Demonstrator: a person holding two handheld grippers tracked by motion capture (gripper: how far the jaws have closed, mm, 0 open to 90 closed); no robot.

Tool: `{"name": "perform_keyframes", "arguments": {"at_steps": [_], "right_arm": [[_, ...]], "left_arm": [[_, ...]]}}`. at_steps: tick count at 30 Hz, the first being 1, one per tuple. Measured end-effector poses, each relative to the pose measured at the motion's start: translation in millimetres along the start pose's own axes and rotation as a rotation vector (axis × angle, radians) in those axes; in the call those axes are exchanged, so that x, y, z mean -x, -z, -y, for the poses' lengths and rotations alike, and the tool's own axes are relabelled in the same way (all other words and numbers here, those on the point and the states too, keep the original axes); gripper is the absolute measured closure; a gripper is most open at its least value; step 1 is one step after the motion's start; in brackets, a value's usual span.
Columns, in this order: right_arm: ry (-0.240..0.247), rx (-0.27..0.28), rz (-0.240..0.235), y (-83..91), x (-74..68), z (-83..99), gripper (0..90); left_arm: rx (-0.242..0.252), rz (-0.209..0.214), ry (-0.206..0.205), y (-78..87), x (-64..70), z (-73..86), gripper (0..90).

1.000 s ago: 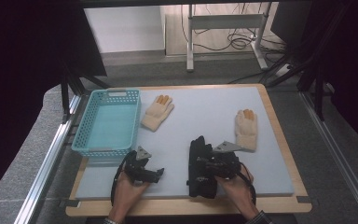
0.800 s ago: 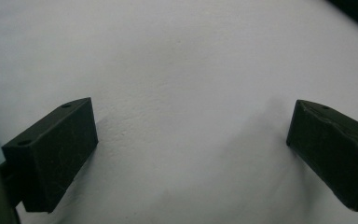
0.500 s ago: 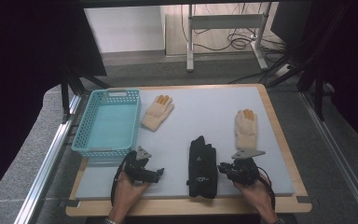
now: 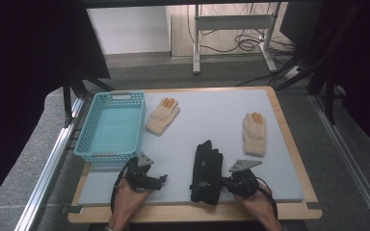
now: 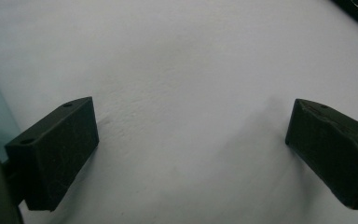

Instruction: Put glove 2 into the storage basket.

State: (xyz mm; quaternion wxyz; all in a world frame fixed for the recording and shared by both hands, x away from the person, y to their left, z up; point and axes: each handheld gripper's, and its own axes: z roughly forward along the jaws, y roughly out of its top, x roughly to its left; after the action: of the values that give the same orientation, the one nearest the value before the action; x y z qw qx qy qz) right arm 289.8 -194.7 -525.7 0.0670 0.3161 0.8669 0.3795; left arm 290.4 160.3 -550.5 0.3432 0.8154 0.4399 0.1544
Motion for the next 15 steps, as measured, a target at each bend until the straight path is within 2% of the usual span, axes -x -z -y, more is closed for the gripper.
{"name": "perform_keyframes", "arguments": {"at_steps": [5, 8, 13, 15], "right_arm": [[0.007, 0.013, 0.003, -11.4, -6.7, -7.8, 85.3], [0.02, 0.016, 0.019, -19.8, -12.7, -15.0, 84.2], [0.052, 0.013, 0.058, -36.2, -19.0, -30.1, 83.6], [0.061, 0.007, 0.063, -41.8, -19.7, -35.8, 83.0]], "left_arm": [[-0.001, -0.018, 0.006, 5.2, -5.3, 5.8, 1.7], [-0.008, -0.006, 0.002, 7.3, -13.0, 7.1, 2.6], [-0.003, 0.004, -0.005, 7.7, -14.8, 8.2, 2.9], [-0.003, 0.015, -0.023, 8.9, -16.9, 9.0, 4.0]]}}
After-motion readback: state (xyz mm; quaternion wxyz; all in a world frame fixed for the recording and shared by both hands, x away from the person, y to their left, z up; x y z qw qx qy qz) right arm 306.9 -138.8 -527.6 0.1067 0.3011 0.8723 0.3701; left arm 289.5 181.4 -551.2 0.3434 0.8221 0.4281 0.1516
